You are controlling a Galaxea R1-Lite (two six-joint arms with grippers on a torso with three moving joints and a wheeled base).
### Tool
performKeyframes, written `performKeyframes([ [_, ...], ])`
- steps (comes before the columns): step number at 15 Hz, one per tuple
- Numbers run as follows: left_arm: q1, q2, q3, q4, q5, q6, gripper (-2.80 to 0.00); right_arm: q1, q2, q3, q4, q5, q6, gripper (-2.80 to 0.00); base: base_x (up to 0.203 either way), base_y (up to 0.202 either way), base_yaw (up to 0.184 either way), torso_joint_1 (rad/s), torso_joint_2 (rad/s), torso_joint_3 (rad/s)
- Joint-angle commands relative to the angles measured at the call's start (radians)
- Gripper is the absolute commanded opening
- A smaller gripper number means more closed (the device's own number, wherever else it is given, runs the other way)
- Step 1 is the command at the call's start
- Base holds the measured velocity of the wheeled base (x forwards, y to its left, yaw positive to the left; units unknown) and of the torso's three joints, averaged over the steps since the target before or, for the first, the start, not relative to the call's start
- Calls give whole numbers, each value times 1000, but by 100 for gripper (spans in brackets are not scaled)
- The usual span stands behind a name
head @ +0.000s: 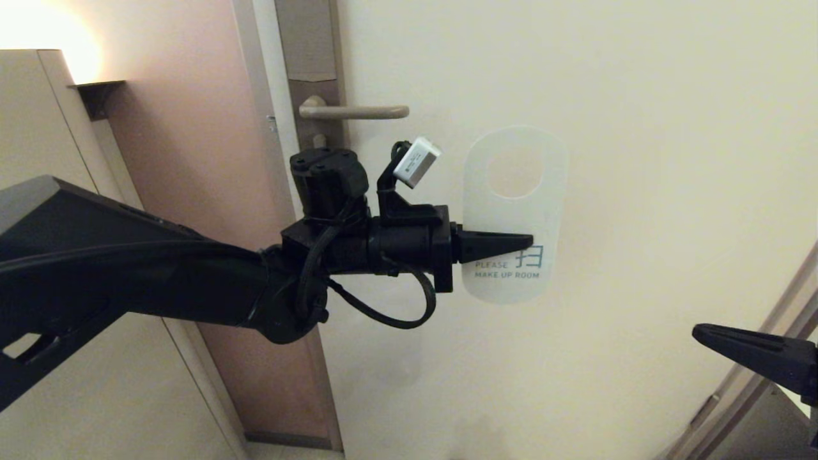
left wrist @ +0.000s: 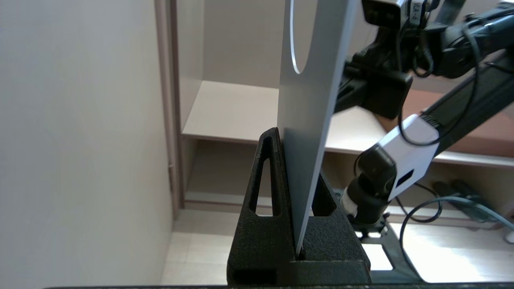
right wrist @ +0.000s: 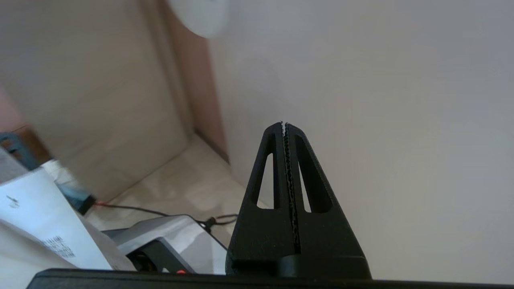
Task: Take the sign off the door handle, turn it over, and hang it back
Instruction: Hand it to the other hand
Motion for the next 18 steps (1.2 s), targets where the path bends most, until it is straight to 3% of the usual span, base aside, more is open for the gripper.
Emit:
performKeyframes([
  [1, -8, 16, -29, -5, -5, -17, -280, 54, 81, -12, -19, 4, 1, -280, 0, 0, 0, 0, 0, 0],
  [4, -16, 30, -65, -5, -3, -33, -280, 128, 141, -49, -66, 4, 6, -280, 0, 0, 0, 0, 0, 0],
  [11, -22, 37, -81, -5, -2, -34, -280, 167, 233, -184, -102, 8, 9, -280, 0, 0, 0, 0, 0, 0],
  [15, -22, 45, -81, -17, 0, -36, -280, 308, 233, -225, -104, 3, 70, -280, 0, 0, 0, 0, 0, 0],
  [18, -22, 53, -81, -47, 0, -54, -280, 323, 243, -231, -104, 2, 77, -280, 0, 0, 0, 0, 0, 0],
])
